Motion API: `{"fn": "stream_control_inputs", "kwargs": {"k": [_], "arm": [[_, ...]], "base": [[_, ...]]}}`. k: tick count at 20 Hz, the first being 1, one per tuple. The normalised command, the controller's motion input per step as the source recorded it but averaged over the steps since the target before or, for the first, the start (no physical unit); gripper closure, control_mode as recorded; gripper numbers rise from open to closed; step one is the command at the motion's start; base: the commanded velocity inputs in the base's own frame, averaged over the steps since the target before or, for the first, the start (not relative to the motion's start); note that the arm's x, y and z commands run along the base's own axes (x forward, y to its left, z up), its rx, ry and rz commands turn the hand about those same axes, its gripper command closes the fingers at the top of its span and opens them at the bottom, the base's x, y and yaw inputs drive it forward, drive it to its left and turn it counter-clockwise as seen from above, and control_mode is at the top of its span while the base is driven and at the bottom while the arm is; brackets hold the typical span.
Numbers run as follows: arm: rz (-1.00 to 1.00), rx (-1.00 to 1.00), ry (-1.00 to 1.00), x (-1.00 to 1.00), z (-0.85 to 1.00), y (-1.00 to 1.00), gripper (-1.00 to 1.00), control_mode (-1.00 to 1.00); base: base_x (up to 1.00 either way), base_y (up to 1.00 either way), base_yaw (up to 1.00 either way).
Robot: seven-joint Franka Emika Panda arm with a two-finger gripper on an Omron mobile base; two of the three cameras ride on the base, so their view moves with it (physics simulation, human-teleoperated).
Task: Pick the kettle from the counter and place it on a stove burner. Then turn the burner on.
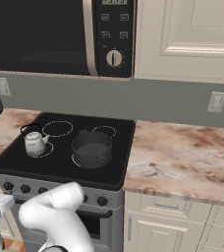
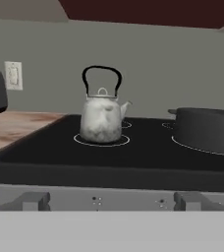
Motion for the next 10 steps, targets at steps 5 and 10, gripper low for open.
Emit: {"fn": "stream_control_inputs", "kwargs": {"k": [5, 10], "arm": [[0.0, -0.04, 0.0, 0.4, -0.38, 0.29, -1.0, -1.0], [0.0, 0.0, 0.0, 0.15, -0.54, 0.39, -1.0, -1.0]], "base": [[0.0, 0.0, 0.0], [0.0, 0.0, 0.0]]}}
